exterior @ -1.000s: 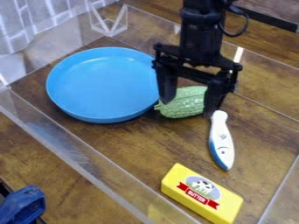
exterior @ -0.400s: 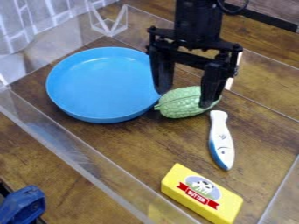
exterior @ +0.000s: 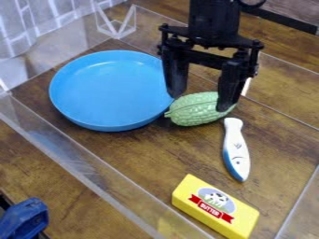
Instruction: Put the yellow brick in the blue tray
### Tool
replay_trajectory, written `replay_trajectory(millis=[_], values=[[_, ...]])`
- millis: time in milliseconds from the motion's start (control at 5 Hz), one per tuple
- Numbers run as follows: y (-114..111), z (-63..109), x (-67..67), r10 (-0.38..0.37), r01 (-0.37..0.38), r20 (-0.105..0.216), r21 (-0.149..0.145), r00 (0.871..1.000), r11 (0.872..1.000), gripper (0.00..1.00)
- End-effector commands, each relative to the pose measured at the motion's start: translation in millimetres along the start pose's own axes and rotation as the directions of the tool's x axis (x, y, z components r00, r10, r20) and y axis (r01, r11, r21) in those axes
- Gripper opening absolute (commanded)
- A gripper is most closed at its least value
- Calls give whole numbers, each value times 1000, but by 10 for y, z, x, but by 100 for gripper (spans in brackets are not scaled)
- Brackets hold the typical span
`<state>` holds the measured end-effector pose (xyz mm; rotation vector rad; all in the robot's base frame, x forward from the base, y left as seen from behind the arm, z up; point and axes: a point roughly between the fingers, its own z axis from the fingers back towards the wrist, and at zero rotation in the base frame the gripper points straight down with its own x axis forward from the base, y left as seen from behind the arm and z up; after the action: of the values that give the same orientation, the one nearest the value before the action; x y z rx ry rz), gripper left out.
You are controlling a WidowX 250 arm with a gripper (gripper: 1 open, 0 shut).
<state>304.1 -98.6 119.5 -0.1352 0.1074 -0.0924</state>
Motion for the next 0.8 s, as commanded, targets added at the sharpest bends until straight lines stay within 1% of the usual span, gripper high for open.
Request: replay_trajectory(millis=[0,200,600], values=[[-69,359,-16,-6,9,104,-30,995,1000,100],[-40,327,-75,-26,30,89,-39,996,999,100],[-62,295,-212,-59,61,63,-38,996,997,100]])
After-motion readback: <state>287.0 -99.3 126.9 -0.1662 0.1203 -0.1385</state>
